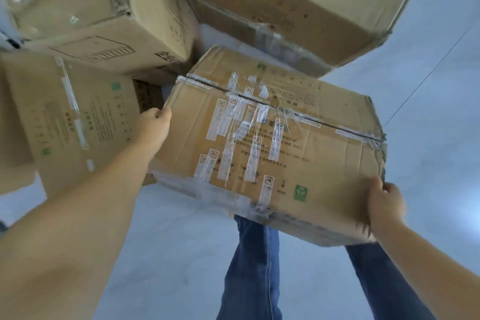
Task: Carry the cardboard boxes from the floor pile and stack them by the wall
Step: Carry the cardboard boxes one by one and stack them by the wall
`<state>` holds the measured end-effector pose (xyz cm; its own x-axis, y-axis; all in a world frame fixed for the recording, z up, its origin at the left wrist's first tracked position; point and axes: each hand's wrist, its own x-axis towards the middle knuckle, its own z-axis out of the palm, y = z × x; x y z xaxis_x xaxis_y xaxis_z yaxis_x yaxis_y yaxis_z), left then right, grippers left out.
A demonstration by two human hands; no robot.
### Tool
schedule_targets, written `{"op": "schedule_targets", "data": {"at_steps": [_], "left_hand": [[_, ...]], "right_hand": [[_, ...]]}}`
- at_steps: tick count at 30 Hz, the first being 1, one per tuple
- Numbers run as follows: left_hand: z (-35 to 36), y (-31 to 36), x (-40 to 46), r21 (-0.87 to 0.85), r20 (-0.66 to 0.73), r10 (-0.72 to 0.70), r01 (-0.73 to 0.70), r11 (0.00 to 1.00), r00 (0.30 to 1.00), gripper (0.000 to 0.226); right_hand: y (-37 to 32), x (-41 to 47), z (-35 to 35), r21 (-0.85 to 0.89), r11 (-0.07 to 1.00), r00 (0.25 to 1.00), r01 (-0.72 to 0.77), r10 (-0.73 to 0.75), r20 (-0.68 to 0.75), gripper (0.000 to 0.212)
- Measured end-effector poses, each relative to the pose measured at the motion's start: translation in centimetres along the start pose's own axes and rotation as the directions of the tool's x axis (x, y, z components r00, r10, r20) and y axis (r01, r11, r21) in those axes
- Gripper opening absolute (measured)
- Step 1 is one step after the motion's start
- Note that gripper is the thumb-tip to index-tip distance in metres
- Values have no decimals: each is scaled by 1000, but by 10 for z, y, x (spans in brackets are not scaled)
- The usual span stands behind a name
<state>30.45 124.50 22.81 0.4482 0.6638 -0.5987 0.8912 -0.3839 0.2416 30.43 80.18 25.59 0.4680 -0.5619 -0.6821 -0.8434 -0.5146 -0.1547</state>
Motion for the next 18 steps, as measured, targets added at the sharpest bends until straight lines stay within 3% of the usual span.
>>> {"op": "schedule_targets", "data": {"at_steps": [4,7,13,18], "left_hand": [[-59,3,-48,137,-74,-33,42,990,997,45],[-107,-19,-91,96,-66,-113,119,988,991,41],[-186,-74,-213,-255,-211,-313,257,932,926,31],[-203,-82,-326,-620,-279,-489,233,749,826,25]], "right_hand": [[-30,-34,-49,-68,993,994,98,-95,46,34],[-44,-70,-74,-79,980,979,181,-172,114,27],[-87,-137,-117,-32,883,870,468,-455,188,18],[-149,-168,-167,-30,700,685,713,-687,244,17]]}}
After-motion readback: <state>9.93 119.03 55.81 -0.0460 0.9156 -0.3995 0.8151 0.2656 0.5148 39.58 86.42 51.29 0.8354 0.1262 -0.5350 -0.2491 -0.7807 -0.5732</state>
